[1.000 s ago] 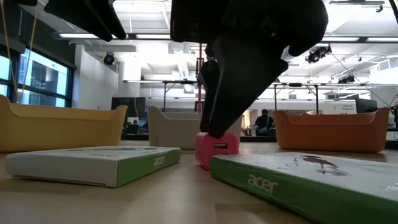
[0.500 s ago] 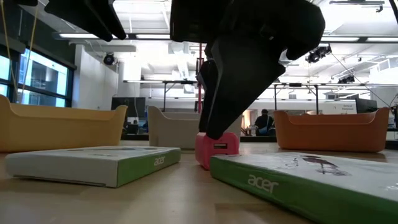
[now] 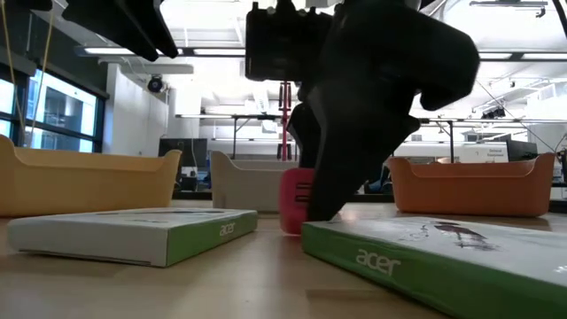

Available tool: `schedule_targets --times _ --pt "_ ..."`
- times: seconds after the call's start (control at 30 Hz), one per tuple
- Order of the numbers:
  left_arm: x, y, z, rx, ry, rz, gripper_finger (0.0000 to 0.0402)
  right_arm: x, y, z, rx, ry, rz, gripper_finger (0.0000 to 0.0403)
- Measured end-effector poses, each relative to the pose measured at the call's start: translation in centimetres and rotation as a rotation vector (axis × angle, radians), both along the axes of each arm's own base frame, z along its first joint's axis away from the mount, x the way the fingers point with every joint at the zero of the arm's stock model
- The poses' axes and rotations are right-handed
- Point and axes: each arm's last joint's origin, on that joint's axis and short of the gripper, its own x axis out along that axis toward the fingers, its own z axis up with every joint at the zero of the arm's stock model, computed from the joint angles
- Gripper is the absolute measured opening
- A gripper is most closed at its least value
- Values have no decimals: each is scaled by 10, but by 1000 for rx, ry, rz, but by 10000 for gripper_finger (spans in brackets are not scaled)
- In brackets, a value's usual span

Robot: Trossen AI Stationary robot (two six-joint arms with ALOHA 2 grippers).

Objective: Pick and place items into bin
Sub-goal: Put the pink charger adapter into the gray bin

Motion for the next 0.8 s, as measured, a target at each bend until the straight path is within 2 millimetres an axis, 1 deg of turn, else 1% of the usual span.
schedule_targets --times 0.57,0.67,0.8 --pt "0 0 0 1 0 0 216 0 -1 0 -11 -2 -16 247" --pt "0 0 0 1 1 0 216 -3 -2 -1 -32 27 -26 247" --pt "-1 0 0 4 7 0 216 -10 -7 -4 -96 94 -86 248"
